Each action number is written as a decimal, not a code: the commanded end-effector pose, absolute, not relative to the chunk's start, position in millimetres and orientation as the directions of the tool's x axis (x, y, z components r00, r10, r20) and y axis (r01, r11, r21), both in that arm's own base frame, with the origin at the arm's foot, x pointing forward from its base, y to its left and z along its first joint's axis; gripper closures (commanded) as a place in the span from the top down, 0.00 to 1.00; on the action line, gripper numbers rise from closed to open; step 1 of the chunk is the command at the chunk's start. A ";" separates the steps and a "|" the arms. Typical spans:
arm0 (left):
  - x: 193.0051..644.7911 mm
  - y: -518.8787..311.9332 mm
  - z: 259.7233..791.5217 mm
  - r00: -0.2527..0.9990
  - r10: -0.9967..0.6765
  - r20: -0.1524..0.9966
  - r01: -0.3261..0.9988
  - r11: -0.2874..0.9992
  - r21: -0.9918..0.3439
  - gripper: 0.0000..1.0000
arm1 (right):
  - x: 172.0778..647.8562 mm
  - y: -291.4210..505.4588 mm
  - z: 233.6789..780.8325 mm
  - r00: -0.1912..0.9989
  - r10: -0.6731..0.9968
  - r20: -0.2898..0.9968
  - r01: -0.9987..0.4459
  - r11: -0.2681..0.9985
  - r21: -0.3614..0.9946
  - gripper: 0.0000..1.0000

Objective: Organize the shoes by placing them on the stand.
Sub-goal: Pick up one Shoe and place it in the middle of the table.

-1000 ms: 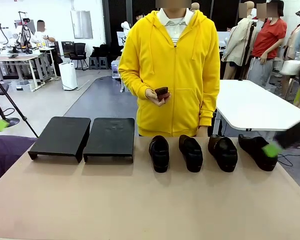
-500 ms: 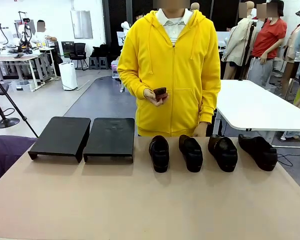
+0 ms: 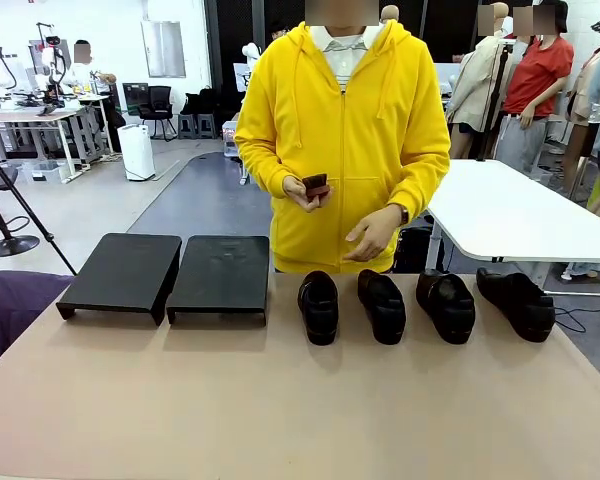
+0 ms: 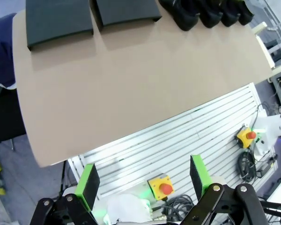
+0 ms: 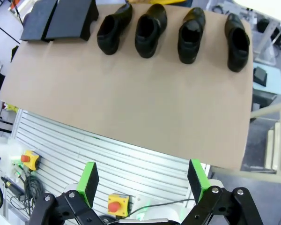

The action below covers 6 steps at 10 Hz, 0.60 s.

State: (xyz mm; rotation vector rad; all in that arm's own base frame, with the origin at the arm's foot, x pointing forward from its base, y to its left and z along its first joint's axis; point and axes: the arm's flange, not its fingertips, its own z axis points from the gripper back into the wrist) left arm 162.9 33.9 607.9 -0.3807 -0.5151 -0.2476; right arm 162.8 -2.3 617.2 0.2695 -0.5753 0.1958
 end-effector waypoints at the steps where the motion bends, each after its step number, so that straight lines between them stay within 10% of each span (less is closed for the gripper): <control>1: 163.0 34.0 611.0 0.838 -0.145 0.526 0.341 0.892 -0.297 1.00 | 163.8 -2.1 617.1 0.821 0.121 0.558 -0.278 0.939 0.205 1.00; 6: 163.0 34.0 611.0 0.838 -0.145 0.526 0.341 0.892 -0.297 1.00 | 240.1 4.4 610.3 0.848 0.089 0.522 -0.189 0.972 0.142 1.00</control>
